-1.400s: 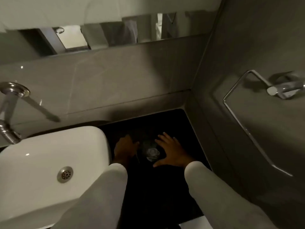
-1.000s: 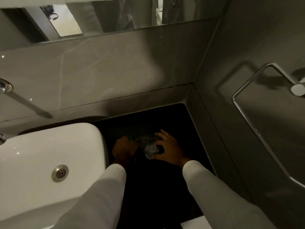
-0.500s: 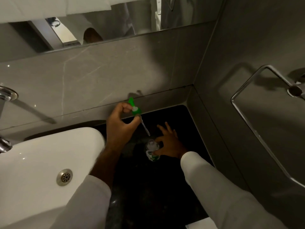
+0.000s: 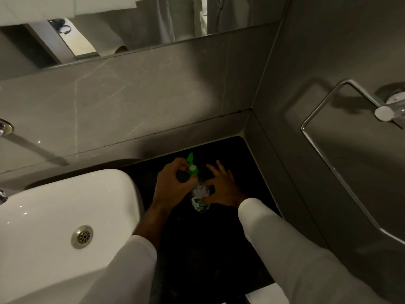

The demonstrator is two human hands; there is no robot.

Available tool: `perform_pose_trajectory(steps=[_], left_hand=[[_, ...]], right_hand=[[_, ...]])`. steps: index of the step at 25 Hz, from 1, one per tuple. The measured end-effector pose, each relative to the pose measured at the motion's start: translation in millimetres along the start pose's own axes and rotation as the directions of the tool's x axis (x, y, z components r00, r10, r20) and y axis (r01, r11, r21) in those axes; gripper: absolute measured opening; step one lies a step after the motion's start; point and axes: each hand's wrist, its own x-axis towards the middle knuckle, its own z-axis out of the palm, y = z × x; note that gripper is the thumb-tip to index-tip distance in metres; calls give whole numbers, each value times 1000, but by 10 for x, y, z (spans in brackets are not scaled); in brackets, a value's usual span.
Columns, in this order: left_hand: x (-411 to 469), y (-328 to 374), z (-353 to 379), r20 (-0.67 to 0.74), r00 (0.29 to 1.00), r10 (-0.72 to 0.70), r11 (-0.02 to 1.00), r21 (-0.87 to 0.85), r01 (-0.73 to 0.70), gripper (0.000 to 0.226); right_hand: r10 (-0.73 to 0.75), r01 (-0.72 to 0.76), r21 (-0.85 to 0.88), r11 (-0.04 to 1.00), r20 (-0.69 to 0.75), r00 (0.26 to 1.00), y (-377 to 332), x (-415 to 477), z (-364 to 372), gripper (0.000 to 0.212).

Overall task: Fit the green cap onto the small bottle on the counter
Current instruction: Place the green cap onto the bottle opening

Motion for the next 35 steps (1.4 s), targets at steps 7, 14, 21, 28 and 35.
perform_pose_trajectory(steps=[7, 14, 21, 28, 35], left_hand=[[-110, -162, 117, 181, 983, -7, 999, -32, 12, 33], [-254, -274, 185, 216, 976, 6, 1000, -15, -3, 41], [-224, -249, 273, 243, 969, -45, 998, -24, 52, 19], [-236, -266, 356, 222, 960, -170, 970, -136, 203, 45], [-337, -296, 398, 244, 950, -196, 928, -266, 260, 58]], right_hand=[[34, -35, 57, 998, 4, 999, -9, -42, 3, 98], [31, -30, 96, 995, -18, 999, 40, -53, 46, 94], [61, -55, 127, 990, -42, 997, 49, -59, 58, 104], [71, -67, 137, 988, -29, 997, 57, -63, 14, 99], [79, -73, 120, 990, -42, 996, 65, -66, 27, 97]])
